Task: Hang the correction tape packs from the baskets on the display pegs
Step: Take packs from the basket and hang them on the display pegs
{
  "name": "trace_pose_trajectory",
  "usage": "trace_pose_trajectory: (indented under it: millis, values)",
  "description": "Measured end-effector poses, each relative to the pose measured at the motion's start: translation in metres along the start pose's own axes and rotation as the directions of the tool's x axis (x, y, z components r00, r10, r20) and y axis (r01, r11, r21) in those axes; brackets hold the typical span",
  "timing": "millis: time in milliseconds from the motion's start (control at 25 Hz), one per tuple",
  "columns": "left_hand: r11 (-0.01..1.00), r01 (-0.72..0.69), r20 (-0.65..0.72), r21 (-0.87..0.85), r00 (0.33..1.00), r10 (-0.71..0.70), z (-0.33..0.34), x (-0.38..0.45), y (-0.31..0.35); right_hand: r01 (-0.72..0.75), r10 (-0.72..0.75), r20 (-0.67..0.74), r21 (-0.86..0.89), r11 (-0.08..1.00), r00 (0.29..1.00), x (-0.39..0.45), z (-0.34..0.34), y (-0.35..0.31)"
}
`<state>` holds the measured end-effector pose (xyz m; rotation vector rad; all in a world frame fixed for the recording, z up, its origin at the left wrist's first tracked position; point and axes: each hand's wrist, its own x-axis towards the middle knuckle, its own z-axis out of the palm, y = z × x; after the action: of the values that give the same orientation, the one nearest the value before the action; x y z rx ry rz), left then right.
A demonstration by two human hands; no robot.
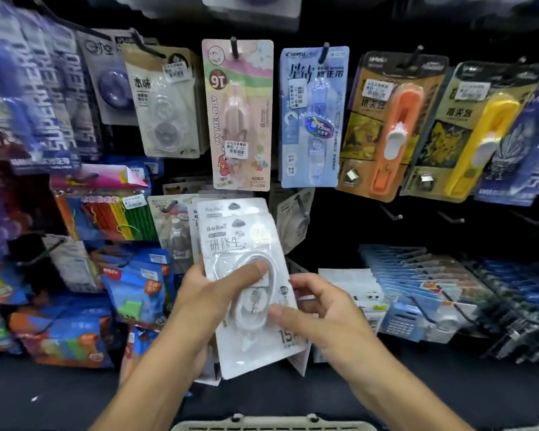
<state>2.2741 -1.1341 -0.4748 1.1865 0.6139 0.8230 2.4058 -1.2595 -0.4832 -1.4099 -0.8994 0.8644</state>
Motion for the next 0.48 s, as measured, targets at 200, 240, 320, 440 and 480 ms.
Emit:
trace_pose_trajectory:
  millis: [200,240,320,440,480]
  values:
    - [0.999,0.04,0.115,-0.029,0.993,-0.036,-0.001,-0.002,0.001,-0.023,0.037,-0.128,0.111,0.994,0.991,0.002,-0.005,-0.001]
    - [0.999,0.023,0.115,-0.038,0.993,-0.019,-0.002,-0.002,0.001,-0.024,0.045,-0.127,0.166,0.986,0.991,0.001,-0.007,-0.004]
    - [0.997,-0.007,0.056,-0.081,0.998,0.011,-0.002,-0.004,0.002,-0.025,0.065,-0.186,0.208,0.978,0.98,-0.001,-0.013,-0.009]
    - [0.993,-0.089,-0.102,-0.082,0.991,0.081,0.001,-0.006,0.001,-0.05,0.05,-0.4,0.01,0.999,0.915,-0.001,-0.029,-0.012]
    - [0.989,-0.128,-0.138,-0.069,0.983,0.117,0.0,-0.006,0.001,-0.061,0.02,-0.445,-0.078,0.995,0.895,-0.003,-0.034,-0.013]
